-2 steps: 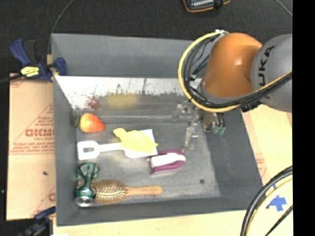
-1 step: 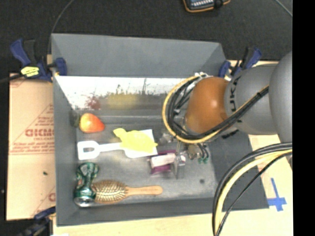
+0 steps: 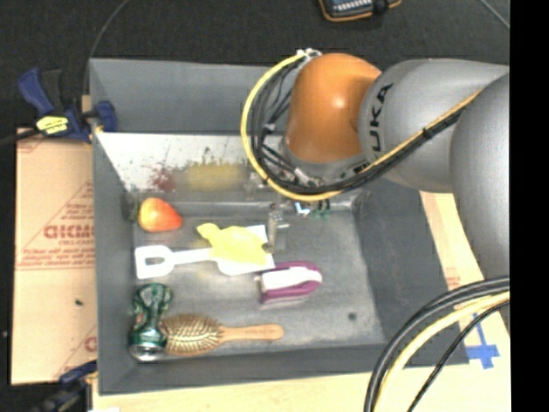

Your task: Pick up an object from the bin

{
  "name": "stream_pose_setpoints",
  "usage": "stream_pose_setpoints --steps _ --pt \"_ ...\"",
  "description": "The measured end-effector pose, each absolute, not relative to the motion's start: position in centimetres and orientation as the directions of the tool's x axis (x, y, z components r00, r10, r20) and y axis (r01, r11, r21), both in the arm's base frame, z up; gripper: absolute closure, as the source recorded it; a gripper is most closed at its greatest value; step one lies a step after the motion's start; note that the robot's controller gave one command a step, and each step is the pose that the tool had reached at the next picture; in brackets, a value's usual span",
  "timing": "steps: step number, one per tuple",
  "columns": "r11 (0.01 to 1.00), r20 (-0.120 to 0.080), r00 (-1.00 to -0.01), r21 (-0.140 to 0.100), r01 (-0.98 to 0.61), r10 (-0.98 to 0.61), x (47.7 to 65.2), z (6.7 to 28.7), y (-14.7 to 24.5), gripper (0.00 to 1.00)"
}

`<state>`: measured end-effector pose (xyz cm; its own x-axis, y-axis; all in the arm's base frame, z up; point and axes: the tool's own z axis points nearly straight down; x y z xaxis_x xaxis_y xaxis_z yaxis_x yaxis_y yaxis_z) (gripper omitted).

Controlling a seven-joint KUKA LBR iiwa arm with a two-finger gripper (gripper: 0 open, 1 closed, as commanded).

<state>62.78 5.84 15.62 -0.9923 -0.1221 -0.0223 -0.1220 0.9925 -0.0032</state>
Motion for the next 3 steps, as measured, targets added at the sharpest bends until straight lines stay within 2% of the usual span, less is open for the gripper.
stream_pose_setpoints --steps 1,2,3 --pt "0.998 0.000 -0.998 -0.006 -0.057 -0.057 58.6 10.0 -1.2 0.00" --pt "0.997 -0.030 -0.996 0.004 -0.080 -0.080 60.0 7.0 10.0 0.00" --pt "0.992 -0.017 -0.992 -0.004 0.125 0.125 59.9 7.1 9.7 1.00"
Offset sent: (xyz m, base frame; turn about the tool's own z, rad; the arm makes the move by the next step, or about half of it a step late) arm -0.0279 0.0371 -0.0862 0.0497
